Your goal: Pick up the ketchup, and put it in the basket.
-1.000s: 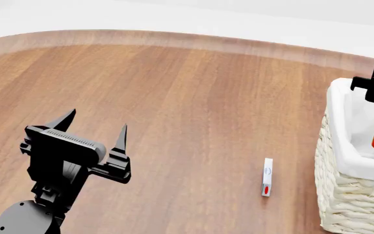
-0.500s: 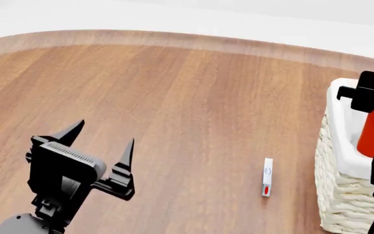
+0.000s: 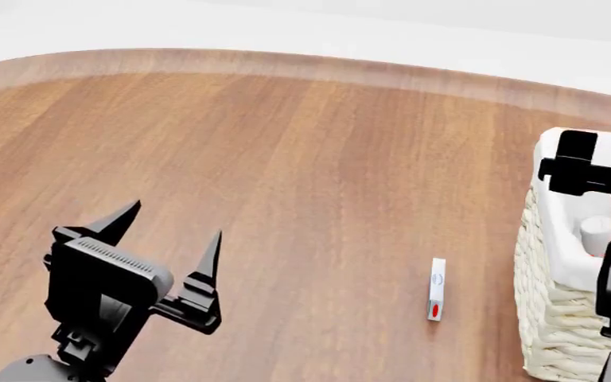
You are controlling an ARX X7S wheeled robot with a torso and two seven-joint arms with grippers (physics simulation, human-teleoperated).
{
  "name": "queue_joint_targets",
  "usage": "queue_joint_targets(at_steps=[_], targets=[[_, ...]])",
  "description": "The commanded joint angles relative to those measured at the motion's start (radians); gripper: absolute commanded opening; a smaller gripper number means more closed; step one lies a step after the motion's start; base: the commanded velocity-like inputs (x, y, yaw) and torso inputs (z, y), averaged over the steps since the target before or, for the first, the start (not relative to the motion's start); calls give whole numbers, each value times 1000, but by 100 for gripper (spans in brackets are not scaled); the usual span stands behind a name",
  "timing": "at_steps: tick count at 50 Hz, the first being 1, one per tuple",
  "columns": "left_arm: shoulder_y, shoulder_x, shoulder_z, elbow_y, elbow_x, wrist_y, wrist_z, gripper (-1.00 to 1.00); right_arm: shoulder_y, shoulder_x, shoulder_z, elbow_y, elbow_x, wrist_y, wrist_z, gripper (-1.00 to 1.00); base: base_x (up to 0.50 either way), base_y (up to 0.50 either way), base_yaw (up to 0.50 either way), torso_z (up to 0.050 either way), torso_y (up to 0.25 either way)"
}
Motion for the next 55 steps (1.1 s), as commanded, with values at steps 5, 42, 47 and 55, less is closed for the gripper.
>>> queue_joint_targets(at_steps=[5,42,47,55], targets=[[3,-3,2,17,-4,-8,-16,100,-16,0,0,0,4,-19,-23,100,0,0,0,0,0],[-61,0,-69,104,64,10,-258,100,-605,-130,105,-1098,29,100,100,100,0,0,0,0,0],[-42,-3,-87,118,64,44,-285,100,-687,-150,105,-1220,27,90,117,100,0,0,0,0,0],[-21,-9,-97,137,100,122,-326,100,-816,-172,70,-1420,-7,71,139,100,0,0,0,0,0]])
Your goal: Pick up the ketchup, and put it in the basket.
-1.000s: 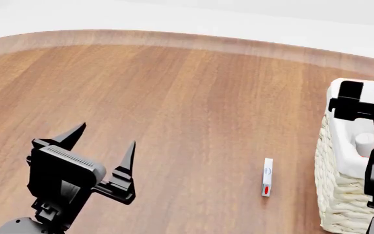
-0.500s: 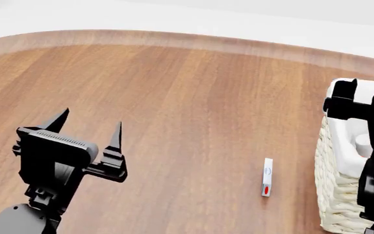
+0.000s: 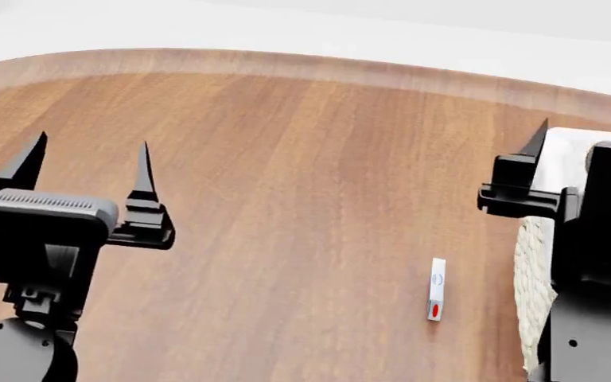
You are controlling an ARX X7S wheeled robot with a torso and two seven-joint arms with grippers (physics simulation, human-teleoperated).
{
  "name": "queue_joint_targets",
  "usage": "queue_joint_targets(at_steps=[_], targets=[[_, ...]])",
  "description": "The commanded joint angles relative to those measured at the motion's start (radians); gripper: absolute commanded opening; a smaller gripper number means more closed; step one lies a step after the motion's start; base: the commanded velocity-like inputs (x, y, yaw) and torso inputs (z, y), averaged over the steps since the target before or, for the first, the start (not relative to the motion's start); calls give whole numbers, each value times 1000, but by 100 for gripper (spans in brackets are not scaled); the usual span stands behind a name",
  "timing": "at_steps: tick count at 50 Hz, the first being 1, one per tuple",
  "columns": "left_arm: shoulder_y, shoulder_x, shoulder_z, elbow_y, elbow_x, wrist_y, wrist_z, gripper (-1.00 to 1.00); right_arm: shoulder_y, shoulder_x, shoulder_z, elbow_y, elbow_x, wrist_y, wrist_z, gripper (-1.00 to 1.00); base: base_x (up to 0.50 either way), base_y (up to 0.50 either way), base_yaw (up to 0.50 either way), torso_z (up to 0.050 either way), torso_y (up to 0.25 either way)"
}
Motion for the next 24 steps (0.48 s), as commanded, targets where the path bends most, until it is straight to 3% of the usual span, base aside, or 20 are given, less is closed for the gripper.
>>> queue_joint_targets(at_steps=[1,12,24], targets=[[26,-8,-19,42,29,71,-59,100,-213,-41,-27,-354,-35,-8,47,100,0,0,0,0,0],[64,-13,-25,80,43,125,-87,100,-333,-60,-47,-454,-63,-99,84,100,0,0,0,0,0],[158,-52,-22,250,22,84,-105,100,-450,-73,-53,-602,-87,-138,128,100,0,0,0,0,0]])
